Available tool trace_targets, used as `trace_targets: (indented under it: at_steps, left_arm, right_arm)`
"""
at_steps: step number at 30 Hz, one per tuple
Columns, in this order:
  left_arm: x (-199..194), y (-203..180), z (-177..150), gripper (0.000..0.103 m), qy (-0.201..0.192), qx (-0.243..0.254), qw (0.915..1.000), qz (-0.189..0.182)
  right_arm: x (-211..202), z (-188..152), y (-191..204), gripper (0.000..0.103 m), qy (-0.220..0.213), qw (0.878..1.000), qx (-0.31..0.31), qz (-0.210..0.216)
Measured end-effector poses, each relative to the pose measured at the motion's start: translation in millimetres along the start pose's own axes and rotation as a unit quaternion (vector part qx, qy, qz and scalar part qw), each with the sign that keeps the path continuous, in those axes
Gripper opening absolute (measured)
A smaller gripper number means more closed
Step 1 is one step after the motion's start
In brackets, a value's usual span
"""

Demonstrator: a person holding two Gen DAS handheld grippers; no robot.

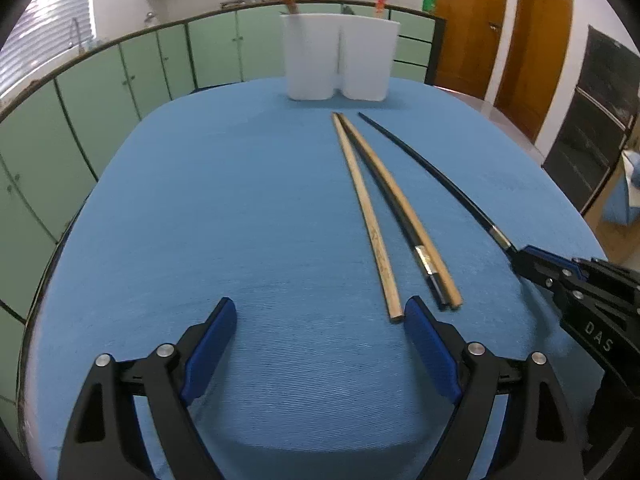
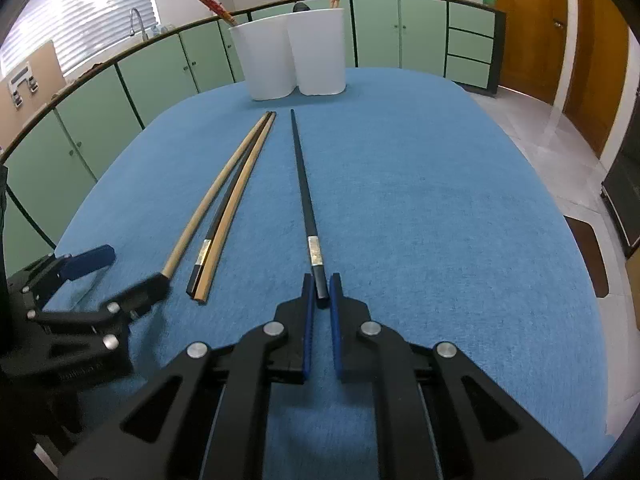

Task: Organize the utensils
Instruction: 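Grasp a light wooden chopstick with the left tool while the right tool holds the black one, then lift both chopsticks over the white caddy and open both tools inside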

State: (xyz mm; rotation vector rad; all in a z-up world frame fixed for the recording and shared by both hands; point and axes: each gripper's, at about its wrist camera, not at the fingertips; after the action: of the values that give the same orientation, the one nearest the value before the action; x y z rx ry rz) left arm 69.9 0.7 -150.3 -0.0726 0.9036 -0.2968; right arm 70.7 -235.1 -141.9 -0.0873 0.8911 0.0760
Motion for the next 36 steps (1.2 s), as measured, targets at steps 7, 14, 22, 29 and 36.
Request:
trace_targets:
  at_steps: [7, 14, 22, 29, 36]
  left_arm:
    - [-6.0, -1.0, -1.4, 0.084, -0.015, 0.011, 0.9998, -0.005]
    - [-1.0, -0.9, 0.2, 0.082, -0.005, 0.01, 0.9999, -0.005]
    - [4.4, -0.2, 4.1, 0.08, -0.004, -0.003, 0.9999, -0.013]
    - [7.2, -8.5, 6.1, 0.053, -0.003, 0.012, 0.9997, -0.022]
    - [6.9, -15.3, 6.2, 0.008, -0.002, 0.024, 0.9988, -0.042]
  right_arm:
    - [-7.9, -5.3, 4.9, 0.032, -0.007, 1.0, -0.026, 0.012]
    - [-6.0, -4.4, -0.2, 0.032, -0.002, 1.0, -0.015, 0.015]
    - [-0.5, 1.7, 0.5, 0.024, -0.001, 1.0, -0.018, 0.017]
    - [2.7, 3.6, 3.2, 0.008, 0.001, 1.0, -0.023, 0.017]
    - [3.2, 3.0, 8.1, 0.006, -0.002, 0.999, -0.034, 0.011]
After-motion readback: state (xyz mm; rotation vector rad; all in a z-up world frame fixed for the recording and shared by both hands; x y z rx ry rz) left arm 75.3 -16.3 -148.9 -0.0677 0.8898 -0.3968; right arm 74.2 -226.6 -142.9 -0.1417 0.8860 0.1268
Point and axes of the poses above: each gripper's, at about its wrist camera, not at the fingertips, and x roughly the way its jaws point, y to its left, z to its top, and after that the axes turned 12 degrees about -z, right-handed
